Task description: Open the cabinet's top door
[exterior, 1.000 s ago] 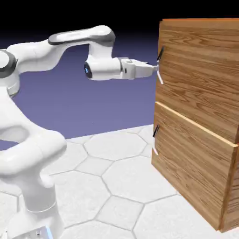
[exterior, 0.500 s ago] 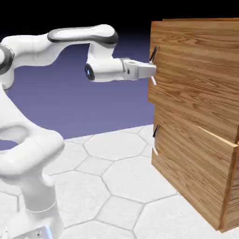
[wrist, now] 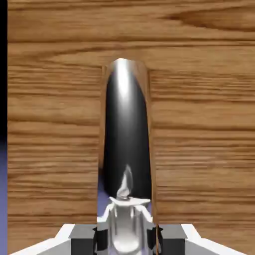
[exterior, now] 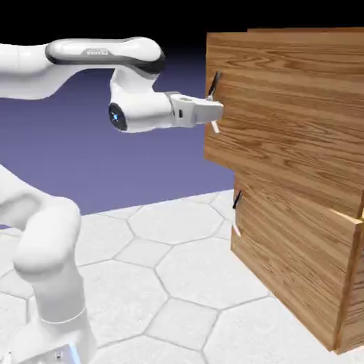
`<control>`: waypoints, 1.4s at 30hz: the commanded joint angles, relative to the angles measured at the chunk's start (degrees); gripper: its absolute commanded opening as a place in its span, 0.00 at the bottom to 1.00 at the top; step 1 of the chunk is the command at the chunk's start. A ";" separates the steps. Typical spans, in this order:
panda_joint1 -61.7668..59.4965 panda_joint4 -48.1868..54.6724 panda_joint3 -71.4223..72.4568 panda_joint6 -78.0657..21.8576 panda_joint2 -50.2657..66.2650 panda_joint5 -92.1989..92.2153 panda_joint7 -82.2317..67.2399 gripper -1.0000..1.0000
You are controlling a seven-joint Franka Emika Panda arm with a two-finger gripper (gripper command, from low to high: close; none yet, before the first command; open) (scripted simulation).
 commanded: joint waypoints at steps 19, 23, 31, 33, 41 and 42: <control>39.47 -16.38 -31.18 9.19 -20.38 -35.69 13.69 0.00; 47.11 -18.44 -35.35 14.29 -24.79 -43.93 17.99 0.00; 47.79 -23.89 -35.60 13.90 -29.75 -63.39 36.95 0.00; 45.32 -25.37 -35.11 11.28 -30.90 -67.94 41.94 0.00; 30.97 -30.69 -37.69 -7.51 -39.98 -85.35 57.26 0.00; 29.41 -31.04 -38.75 -10.00 -41.23 -87.23 58.31 0.00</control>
